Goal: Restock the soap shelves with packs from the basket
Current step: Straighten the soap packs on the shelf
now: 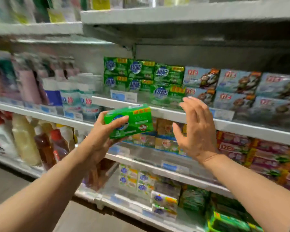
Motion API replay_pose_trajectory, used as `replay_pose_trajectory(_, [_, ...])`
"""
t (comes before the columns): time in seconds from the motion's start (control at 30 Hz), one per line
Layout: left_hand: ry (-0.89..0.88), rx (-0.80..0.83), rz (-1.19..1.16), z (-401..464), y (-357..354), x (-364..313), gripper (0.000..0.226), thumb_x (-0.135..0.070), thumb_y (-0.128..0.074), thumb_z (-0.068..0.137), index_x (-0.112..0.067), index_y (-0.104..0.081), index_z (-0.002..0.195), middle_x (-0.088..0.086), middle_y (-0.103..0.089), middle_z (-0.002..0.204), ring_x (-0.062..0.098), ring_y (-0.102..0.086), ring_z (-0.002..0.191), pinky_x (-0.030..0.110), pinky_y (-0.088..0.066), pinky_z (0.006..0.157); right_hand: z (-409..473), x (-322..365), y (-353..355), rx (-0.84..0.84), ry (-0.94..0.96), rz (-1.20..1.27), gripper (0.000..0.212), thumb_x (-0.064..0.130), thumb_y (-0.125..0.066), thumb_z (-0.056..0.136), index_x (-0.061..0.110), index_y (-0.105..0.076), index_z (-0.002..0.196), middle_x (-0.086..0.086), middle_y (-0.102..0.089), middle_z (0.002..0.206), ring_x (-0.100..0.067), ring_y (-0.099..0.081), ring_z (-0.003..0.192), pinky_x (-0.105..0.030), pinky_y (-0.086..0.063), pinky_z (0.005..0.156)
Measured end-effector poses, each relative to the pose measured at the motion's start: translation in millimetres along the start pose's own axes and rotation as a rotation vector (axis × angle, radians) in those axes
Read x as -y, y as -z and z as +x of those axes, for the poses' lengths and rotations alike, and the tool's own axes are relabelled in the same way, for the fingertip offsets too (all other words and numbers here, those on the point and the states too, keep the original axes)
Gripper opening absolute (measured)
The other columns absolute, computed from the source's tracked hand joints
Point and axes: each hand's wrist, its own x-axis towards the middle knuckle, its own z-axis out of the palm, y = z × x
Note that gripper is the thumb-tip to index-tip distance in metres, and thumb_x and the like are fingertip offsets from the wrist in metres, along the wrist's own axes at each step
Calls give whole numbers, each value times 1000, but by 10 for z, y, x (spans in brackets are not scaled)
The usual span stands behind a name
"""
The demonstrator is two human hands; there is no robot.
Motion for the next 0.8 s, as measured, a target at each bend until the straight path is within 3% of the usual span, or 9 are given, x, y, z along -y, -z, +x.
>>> replay_pose_trajectory(0.07, [-107, -8, 20, 80, -138, -357, 48, -18, -76, 64, -20, -50, 105, 6, -69, 97, 18, -71, 76, 28, -55, 51, 220, -48, 58, 59, -4, -26, 53, 18, -62, 77, 0, -52, 126, -18, -53, 131, -36, -46, 124, -44, -33, 110])
replay_pose_trajectory(0.17, [-221, -38, 50, 257, -325, -793, 45, -11, -75, 63, -24, -48, 98, -1, -69, 86, 13, -71, 68, 29, -56, 51, 406, -151, 48, 198, -114, -16, 64, 15, -55, 68, 0, -50, 130, -17, -52, 132, -36, -45, 123, -43, -32, 109])
replay_pose_trajectory(0.3, [-276, -55, 226, 558, -377, -1070, 67, -28, -85, 43, -25, -53, 101, 4, -72, 92, 15, -71, 77, 35, -58, 76, 580, -280, 41, 391, -257, -47, 84, 17, -69, 73, 15, -31, 147, -5, -38, 146, -28, -36, 132, -39, -31, 109])
replay_pose_trajectory(0.37, [-263, -58, 372, 723, -353, -1109, 78, -41, -88, 38, -27, -54, 106, 5, -72, 95, 17, -72, 83, 39, -56, 85, 671, -309, 52, 463, -255, -38, 81, 24, -64, 82, 23, -22, 151, 0, -32, 150, -24, -34, 133, -37, -33, 107])
replay_pose_trajectory(0.43, [-225, -56, 500, 863, -353, -1118, 100, -58, -90, 35, -25, -53, 122, 4, -70, 107, 20, -69, 96, 40, -53, 93, 747, -328, 53, 494, -240, -17, 71, 30, -58, 88, 25, -23, 150, 0, -38, 145, -23, -39, 128, -37, -38, 101])
replay_pose_trajectory(0.53, [-168, -119, 671, 1081, -386, -1099, 98, -50, -83, 65, -23, -36, 147, 4, -54, 124, 19, -53, 113, 29, -43, 96, 803, -387, 45, 586, -267, 23, 58, 38, -52, 94, 22, -32, 145, -3, -50, 132, -23, -49, 120, -37, -45, 94])
replay_pose_trajectory(0.63, [-116, -139, 722, 1296, -388, -1077, 106, -56, -76, 66, -14, -29, 151, 8, -43, 148, 24, -47, 129, 34, -39, 105, 784, -443, 20, 645, -281, 35, 58, 38, -53, 94, 23, -31, 145, -3, -52, 128, -23, -52, 116, -34, -45, 91])
replay_pose_trajectory(0.7, [-55, -117, 722, 1379, -366, -1085, 113, -65, -72, 61, -9, -30, 150, 11, -43, 148, 27, -47, 130, 36, -39, 106, 767, -457, -17, 620, -283, 36, 60, 38, -54, 93, 23, -31, 146, -2, -53, 126, -22, -54, 114, -33, -45, 90])
replay_pose_trajectory(0.8, [6, -123, 736, 1515, -299, -1086, 101, -61, -69, 74, -3, -31, 148, 15, -44, 145, 29, -46, 130, 37, -36, 106, 764, -455, -57, 592, -279, 7, 60, 39, -55, 91, 27, -31, 144, 1, -52, 128, -22, -55, 114, -34, -46, 90])
